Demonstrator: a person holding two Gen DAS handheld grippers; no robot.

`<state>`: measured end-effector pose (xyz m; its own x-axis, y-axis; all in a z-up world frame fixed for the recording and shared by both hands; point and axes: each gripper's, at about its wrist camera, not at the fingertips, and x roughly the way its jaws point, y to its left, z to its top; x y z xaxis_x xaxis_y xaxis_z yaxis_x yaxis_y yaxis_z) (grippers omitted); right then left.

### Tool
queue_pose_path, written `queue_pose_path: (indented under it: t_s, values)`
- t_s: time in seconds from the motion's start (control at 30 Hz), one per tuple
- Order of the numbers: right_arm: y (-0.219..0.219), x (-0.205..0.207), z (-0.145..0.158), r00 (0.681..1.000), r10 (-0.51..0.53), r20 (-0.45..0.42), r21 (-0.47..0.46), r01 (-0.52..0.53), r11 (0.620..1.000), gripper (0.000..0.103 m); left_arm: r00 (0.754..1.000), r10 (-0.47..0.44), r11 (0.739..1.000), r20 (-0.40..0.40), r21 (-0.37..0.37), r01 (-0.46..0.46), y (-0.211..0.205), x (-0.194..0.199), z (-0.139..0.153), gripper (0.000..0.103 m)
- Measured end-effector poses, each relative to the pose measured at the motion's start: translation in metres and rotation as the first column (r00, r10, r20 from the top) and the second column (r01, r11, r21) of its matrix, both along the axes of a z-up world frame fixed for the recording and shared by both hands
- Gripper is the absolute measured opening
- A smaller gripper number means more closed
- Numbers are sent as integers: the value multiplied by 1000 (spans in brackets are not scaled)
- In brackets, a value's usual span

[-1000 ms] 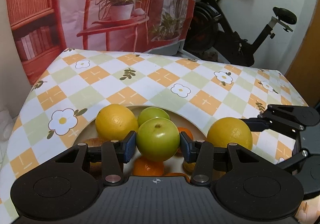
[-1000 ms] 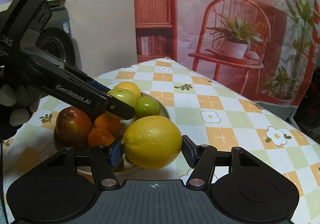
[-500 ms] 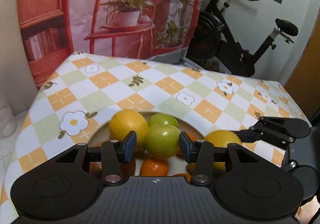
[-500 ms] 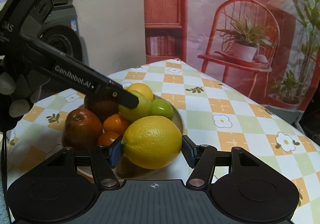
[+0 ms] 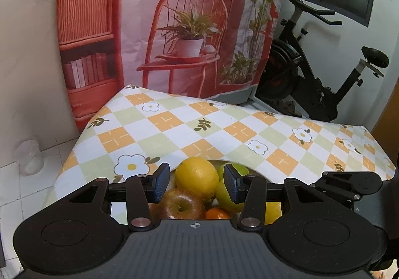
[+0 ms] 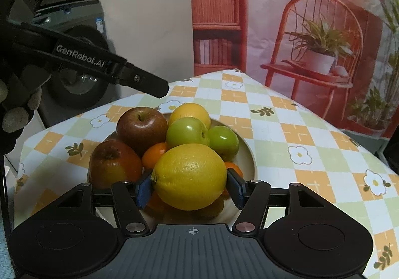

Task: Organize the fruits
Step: 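Lower the green apple and lemon onto the plate and open both grippers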

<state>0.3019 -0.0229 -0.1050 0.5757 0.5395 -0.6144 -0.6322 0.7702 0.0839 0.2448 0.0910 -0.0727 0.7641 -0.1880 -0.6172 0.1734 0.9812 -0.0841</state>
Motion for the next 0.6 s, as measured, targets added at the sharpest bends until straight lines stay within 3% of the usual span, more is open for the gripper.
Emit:
queue_pose_path:
  t_s: [0.13, 0.3, 0.6]
  values:
    - [1, -3, 2, 1000, 3, 4, -11, -3, 1000, 67, 1000, 0, 1000, -4, -2, 0, -1, -2, 0, 60]
    - [1, -5, 4, 1000, 4, -4, -13, -4, 1000, 69, 1000, -1, 1000, -14, -3, 1, -2, -4, 0, 70]
    - [-8, -14, 2, 999, -21, -30, -1, 21, 1000, 78, 1000, 0, 1000, -24, 9, 0, -5, -11, 0, 74]
